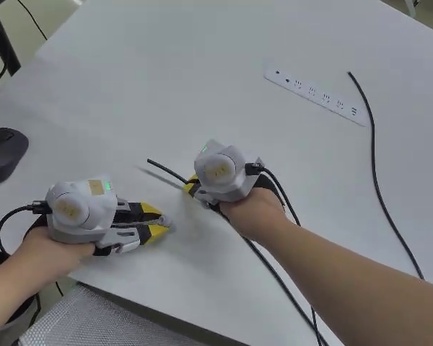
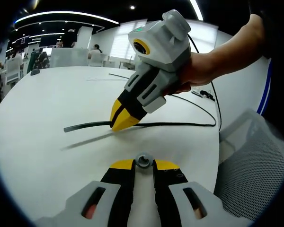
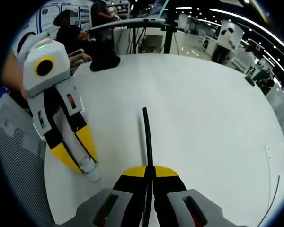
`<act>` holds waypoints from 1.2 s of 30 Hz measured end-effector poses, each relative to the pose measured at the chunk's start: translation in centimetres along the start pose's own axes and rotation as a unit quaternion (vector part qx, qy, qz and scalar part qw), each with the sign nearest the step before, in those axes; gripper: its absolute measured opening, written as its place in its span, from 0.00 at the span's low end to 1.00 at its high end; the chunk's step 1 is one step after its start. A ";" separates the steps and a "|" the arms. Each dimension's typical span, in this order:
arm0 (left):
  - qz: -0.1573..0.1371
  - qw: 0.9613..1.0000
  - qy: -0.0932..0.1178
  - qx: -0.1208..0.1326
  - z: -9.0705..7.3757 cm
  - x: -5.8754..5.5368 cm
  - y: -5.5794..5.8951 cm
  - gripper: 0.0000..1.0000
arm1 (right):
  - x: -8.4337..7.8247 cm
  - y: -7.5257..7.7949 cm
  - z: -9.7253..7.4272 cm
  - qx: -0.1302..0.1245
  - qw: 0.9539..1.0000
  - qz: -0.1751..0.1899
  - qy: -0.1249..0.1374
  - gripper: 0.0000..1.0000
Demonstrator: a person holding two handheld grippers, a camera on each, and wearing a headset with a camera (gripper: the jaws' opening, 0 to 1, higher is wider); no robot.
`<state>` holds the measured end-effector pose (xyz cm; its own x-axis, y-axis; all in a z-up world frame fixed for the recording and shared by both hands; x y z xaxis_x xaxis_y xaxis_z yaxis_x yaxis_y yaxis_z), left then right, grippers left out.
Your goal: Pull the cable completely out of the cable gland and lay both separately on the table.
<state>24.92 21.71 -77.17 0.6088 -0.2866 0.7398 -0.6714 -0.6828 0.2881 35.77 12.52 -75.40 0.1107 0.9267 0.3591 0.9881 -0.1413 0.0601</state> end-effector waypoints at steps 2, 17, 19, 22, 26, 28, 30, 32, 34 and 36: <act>-0.003 1.000 0.000 0.000 0.1 -0.1 0.0 0.15 | -0.1 0.0 0.1 -0.002 1.000 -0.008 0.001 0.00; 0.003 1.000 -0.007 0.004 0.1 -0.7 -0.2 0.15 | -0.2 0.3 0.5 0.003 1.000 0.011 0.003 0.00; 0.004 1.000 -0.007 0.006 0.1 -0.7 -0.2 0.15 | -0.2 0.3 0.5 0.005 1.000 0.007 0.003 0.00; 0.009 1.000 -0.011 0.008 0.0 -0.6 -0.3 0.15 | -0.2 0.3 0.5 0.005 1.000 0.004 -0.001 0.00; 0.013 1.000 -0.017 0.009 0.1 -0.6 -0.4 0.15 | -0.3 0.2 0.5 0.001 1.000 0.003 0.001 0.00; 0.014 1.000 -0.017 0.009 0.0 -0.4 -0.2 0.15 | -0.3 0.2 0.4 0.002 1.000 0.008 0.003 0.00; 0.016 1.000 -0.016 0.010 -0.1 -0.3 -0.1 0.15 | -0.3 0.2 0.5 0.001 1.000 0.013 0.001 0.00; 0.016 1.000 -0.019 0.011 -0.1 -0.3 -0.1 0.15 | -0.2 0.2 0.5 0.002 1.000 0.016 0.000 0.00; 0.015 1.000 -0.019 0.012 -0.1 -0.3 -0.1 0.15 | -0.2 0.2 0.5 0.002 1.000 0.017 -0.002 0.01; 0.013 1.000 -0.018 0.012 -0.1 -0.3 0.0 0.15 | -0.2 0.3 0.5 -0.001 1.000 0.016 -0.004 0.03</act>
<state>24.69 21.88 -77.34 0.6061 -0.3285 0.7244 -0.6772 -0.6909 0.2533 36.07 12.47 -75.89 0.1431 0.9247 0.3528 0.9838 -0.1719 0.0515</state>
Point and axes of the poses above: the centre of the closed fingertips' face, and the gripper's own axes: z roughly forward along the fingers, y roughly to its right, x roughly out of its top, the point moved 8 cm from there along -z, roughly backward along the fingers, and after that the axes turned 12 degrees about -y, right-handed, at the moved point
